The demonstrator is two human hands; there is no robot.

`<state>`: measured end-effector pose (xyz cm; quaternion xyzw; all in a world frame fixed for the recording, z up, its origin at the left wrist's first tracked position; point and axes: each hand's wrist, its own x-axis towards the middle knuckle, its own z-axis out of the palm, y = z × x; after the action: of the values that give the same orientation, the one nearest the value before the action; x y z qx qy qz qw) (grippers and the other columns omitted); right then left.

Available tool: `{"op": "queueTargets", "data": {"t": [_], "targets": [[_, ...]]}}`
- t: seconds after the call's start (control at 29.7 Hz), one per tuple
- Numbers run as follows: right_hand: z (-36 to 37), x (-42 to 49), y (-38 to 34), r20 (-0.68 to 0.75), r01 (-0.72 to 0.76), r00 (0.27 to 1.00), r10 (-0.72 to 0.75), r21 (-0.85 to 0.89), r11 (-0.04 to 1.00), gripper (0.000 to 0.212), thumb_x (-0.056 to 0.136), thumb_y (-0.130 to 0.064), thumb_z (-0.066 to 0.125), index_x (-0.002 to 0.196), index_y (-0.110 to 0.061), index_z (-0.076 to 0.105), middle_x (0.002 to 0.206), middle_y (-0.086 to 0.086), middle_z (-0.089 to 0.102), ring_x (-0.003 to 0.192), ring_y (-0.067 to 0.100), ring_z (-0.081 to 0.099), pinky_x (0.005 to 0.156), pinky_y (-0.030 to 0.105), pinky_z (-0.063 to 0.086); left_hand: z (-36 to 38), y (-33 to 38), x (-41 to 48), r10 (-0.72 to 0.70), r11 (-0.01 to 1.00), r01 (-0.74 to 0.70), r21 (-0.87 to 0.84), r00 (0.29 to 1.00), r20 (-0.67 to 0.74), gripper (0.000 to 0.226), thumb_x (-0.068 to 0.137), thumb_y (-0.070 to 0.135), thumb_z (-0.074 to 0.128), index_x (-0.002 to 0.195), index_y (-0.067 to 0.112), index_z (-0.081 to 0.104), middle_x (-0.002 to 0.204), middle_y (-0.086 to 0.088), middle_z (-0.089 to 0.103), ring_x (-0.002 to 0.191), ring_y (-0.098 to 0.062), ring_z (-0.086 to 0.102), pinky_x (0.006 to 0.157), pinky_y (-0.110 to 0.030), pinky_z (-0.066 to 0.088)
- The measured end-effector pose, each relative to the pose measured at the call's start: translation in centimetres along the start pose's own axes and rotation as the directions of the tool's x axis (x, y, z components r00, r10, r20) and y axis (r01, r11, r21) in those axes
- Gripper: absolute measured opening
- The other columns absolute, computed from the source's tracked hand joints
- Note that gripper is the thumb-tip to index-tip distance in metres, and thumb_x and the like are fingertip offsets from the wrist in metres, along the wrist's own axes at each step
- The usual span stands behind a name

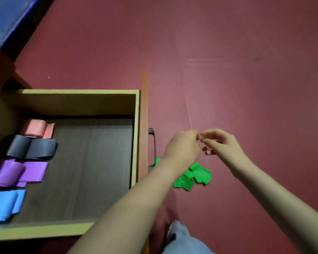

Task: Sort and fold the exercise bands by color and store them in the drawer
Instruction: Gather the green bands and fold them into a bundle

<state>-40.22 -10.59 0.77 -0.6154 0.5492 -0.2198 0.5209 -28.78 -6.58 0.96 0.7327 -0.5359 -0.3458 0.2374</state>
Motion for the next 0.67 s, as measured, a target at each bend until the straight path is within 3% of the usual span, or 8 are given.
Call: {"op": "queueTargets", "data": {"t": [0.17,0.3,0.37,0.44,0.54,0.67], "targets": [[-2.2,0.9,10.6,-0.051,-0.239,0.969,0.241,0.042,0.97,0.016,0.086,0.008,0.05,0.091,-0.005,0.058,0.064,0.003,0.05,0.036,-0.003,0.05,0.042,0.011,0.041,9.6,-3.0,2.6,-0.343,0.929,0.351,-0.12,0.935,0.088,0.03,0.082,-0.001,0.04,0.1,0.006,0.063,0.106,-0.017,0.066,0.101,-0.033,0.059,0.082,-0.034,0.045],[-0.9,2.1,15.3,-0.041,-0.288,0.956,0.29,0.062,0.956,0.02,0.085,0.012,0.045,0.092,-0.002,0.058,0.061,0.003,0.047,0.032,-0.004,0.046,0.039,0.008,0.038,14.3,-5.7,3.2,-0.496,0.773,0.49,-0.402,0.863,0.099,0.022,0.085,0.003,0.041,0.093,0.006,0.061,0.1,-0.02,0.067,0.091,-0.038,0.063,0.077,-0.037,0.051],[0.2,3.4,17.4,-0.04,-0.302,0.952,0.304,0.037,0.952,0.022,0.083,0.014,0.044,0.09,-0.002,0.058,0.059,0.003,0.046,0.033,-0.004,0.046,0.04,0.009,0.038,15.8,-7.1,4.3,-0.536,0.699,0.517,-0.494,0.836,0.116,0.018,0.088,0.005,0.041,0.081,0.012,0.056,0.086,-0.014,0.066,0.074,-0.031,0.063,0.059,-0.022,0.048],[1.7,4.6,19.0,-0.035,-0.305,0.952,0.306,0.02,0.952,0.025,0.082,0.013,0.045,0.081,-0.008,0.058,0.061,0.0,0.048,0.037,-0.005,0.047,0.047,0.013,0.041,16.6,-7.7,5.1,-0.561,0.6,0.483,-0.638,0.822,0.094,0.024,0.09,0.002,0.038,0.074,0.017,0.049,0.07,-0.004,0.056,0.049,-0.012,0.055,0.041,-0.011,0.038],[4.0,6.6,20.7,0.006,-0.273,0.962,0.273,-0.019,0.962,0.034,0.08,0.012,0.047,0.069,-0.02,0.054,0.064,-0.005,0.05,0.046,-0.006,0.049,0.061,0.02,0.038,18.0,-8.3,5.9,-0.605,0.425,0.405,-0.81,0.793,0.079,0.029,0.089,-0.003,0.037,0.072,0.017,0.05,0.066,-0.002,0.054,0.032,0.001,0.046,0.04,-0.008,0.037],[6.5,8.8,23.2,0.051,-0.202,0.976,0.21,-0.124,0.971,0.02,0.08,0.009,0.05,0.092,-0.001,0.063,0.071,-0.004,0.054,0.066,0.009,0.048,0.065,0.014,0.037,20.1,-10.4,6.1,-0.695,0.26,0.311,-0.914,0.717,0.046,0.031,0.087,-0.009,0.037,0.072,0.014,0.052,0.06,-0.005,0.055,0.035,0.001,0.047,0.044,-0.011,0.039]]}}
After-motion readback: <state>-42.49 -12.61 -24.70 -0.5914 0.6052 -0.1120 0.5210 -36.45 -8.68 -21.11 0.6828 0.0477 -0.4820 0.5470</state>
